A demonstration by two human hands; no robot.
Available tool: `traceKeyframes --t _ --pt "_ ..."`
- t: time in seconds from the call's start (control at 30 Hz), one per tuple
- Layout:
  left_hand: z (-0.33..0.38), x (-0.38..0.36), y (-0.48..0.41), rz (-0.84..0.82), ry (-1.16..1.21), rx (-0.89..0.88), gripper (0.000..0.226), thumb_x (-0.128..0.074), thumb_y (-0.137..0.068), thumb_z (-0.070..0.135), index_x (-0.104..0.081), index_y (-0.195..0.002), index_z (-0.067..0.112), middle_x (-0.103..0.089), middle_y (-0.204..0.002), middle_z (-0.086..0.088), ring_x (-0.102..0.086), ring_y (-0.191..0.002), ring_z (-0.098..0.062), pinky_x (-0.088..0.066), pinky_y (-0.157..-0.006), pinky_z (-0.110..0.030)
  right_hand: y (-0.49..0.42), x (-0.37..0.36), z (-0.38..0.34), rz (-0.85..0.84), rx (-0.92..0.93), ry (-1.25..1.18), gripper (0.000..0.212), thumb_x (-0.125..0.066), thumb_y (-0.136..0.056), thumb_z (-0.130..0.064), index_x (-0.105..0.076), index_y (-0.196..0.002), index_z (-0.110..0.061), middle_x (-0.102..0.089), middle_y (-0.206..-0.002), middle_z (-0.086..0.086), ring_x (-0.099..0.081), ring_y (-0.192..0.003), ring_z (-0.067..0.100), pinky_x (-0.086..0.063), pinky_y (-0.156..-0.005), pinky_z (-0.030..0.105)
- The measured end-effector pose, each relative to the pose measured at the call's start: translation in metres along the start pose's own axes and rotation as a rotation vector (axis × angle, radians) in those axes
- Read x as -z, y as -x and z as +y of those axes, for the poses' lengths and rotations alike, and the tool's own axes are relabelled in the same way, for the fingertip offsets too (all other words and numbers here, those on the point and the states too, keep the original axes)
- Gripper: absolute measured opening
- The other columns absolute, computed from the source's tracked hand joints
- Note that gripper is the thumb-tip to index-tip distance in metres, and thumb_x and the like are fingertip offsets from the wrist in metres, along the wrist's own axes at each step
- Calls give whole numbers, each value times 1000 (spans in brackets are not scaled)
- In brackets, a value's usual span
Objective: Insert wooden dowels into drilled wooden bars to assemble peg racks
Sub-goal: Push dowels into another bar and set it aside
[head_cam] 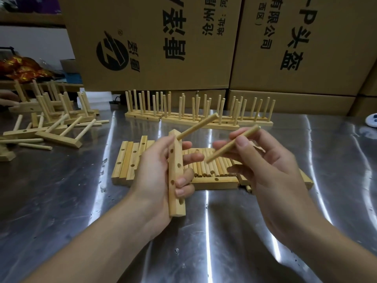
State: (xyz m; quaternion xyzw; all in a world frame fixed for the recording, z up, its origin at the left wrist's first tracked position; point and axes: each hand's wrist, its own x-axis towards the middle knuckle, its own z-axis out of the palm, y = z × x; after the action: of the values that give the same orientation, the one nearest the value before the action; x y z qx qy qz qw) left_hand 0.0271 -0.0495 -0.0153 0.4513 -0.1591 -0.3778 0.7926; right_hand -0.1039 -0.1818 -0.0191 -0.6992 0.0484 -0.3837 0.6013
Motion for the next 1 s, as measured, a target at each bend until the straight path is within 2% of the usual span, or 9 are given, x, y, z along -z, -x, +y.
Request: traceKeyframes --t 0.07,0.13,0.2,0.27,0.4,0.53,0.67,0.83,1.0 --pt "1 2 0 -13 58 3 47 -46 -108 46 -64 -127 7 -69 -83 -5 -36 -45 -7 -30 -35 -18 1 0 -4 -90 98 188 20 -50 -110 -37 -71 -111 -36 -75 -87 -6 -71 -84 12 -52 -73 21" --pt "2 2 0 -38 58 2 47 -43 -110 46 -66 -125 8 -66 -81 -3 -39 -46 -7 -32 -35 -18 4 1 -4 -166 218 487 23 -45 -111 -43 -68 -115 -43 -62 -73 -16 -58 -67 10 -42 -60 15" --pt "0 0 1 -74 37 15 45 -44 -110 47 -69 -118 11 -61 -79 -2 -45 -53 -8 -36 -38 -19 8 -1 -3 -229 305 750 21 -43 -109 -52 -61 -119 -49 -56 -68 -18 -54 -60 14 -39 -52 22" --pt "-1 0 2 -105 -4 23 44 -45 -109 49 -72 -110 14 -59 -81 -2 -51 -61 -11 -42 -47 -22 11 -4 -2 -265 306 819 15 -47 -106 -56 -56 -113 -46 -58 -69 -21 -58 -58 15 -42 -48 27" --pt "-2 0 3 -126 -91 29 45 -46 -109 51 -74 -103 17 -58 -81 0 -56 -69 -14 -50 -70 -33 13 -5 -2 -233 335 816 11 -61 -100 -47 -63 -102 -36 -68 -79 -26 -67 -69 5 -47 -52 21" --pt "-2 -3 5 -164 -116 40 45 -47 -108 52 -73 -111 16 -61 -87 -2 -61 -75 -16 -55 -75 -35 13 -7 -3 -218 353 797 13 -57 -101 -49 -61 -103 -36 -69 -90 -32 -70 -77 1 -53 -56 24" --pt "-3 -2 6 -193 -135 16 52 -40 -110 52 -74 -124 15 -77 -111 -11 -76 -100 -24 -63 -80 -36 14 -7 -3 -234 353 786 10 -56 -102 -47 -59 -103 -38 -74 -92 -20 -75 -84 6 -61 -64 35" --pt "-3 -2 6 -243 -216 -22 53 -33 -112 54 -68 -132 20 -77 -123 -10 -76 -112 -26 -60 -86 -39 12 -8 -7 -242 331 875 13 -53 -103 -48 -63 -105 -41 -72 -104 -25 -71 -88 0 -57 -65 27" --pt "0 -4 8 -286 -293 -114 51 -26 -114 51 -59 -136 17 -78 -123 -7 -75 -115 -23 -63 -90 -36 11 -5 -8 -255 325 1038 28 -42 -109 -47 -69 -109 -37 -67 -115 -28 -65 -114 -3 -58 -67 38"
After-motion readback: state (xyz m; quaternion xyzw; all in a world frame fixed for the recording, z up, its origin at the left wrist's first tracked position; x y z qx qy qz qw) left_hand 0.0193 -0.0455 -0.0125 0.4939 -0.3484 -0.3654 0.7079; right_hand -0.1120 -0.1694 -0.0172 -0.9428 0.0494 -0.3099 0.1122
